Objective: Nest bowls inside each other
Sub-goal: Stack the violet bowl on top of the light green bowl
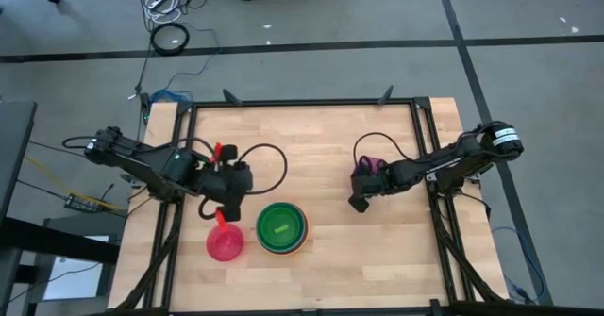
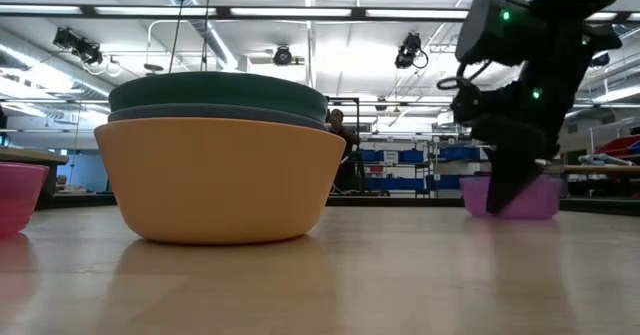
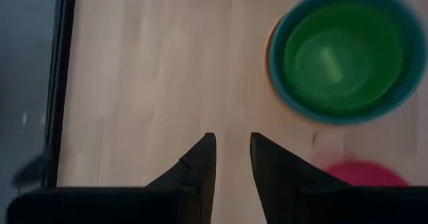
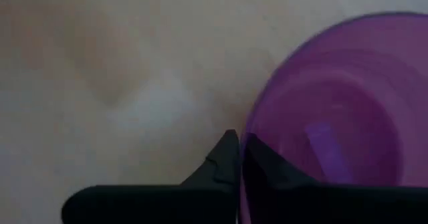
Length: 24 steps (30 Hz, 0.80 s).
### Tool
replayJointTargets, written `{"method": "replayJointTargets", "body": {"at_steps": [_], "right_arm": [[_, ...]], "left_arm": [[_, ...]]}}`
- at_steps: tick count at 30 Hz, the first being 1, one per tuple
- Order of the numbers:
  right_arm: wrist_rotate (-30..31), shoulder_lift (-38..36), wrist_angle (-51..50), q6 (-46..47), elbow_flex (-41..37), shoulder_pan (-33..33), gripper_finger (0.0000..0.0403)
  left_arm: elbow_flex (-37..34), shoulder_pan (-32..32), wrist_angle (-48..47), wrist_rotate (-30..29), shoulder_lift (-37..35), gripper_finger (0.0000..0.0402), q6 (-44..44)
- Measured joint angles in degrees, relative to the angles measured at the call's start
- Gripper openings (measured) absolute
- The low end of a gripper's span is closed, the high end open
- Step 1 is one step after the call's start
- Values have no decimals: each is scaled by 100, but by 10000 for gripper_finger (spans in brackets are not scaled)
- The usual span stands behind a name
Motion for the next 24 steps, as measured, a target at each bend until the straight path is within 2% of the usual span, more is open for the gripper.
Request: {"method": "replayJointTargets", "body": {"at_steps": [3, 6, 12, 19, 24], "right_arm": [[-25, -96, 376, -406, 459, 161, 2], [-305, -71, 972, -915, 1031, 342, 1], [-923, 545, 2573, -1991, 2173, 703, 1], [-1553, 1998, 2188, -2646, 3876, 892, 0], [-1687, 2774, 1013, -2665, 4891, 890, 0]], "left_arm": [[-1, -123, -541, -5, -55, 102, -446], [-1, -314, -801, 4, -144, 102, -696], [-1, -762, -875, 0, -291, 102, -1214], [-1, -1262, -992, -745, -364, 102, -1700], [-1, -1522, -998, -886, -369, 102, -2016]]}}
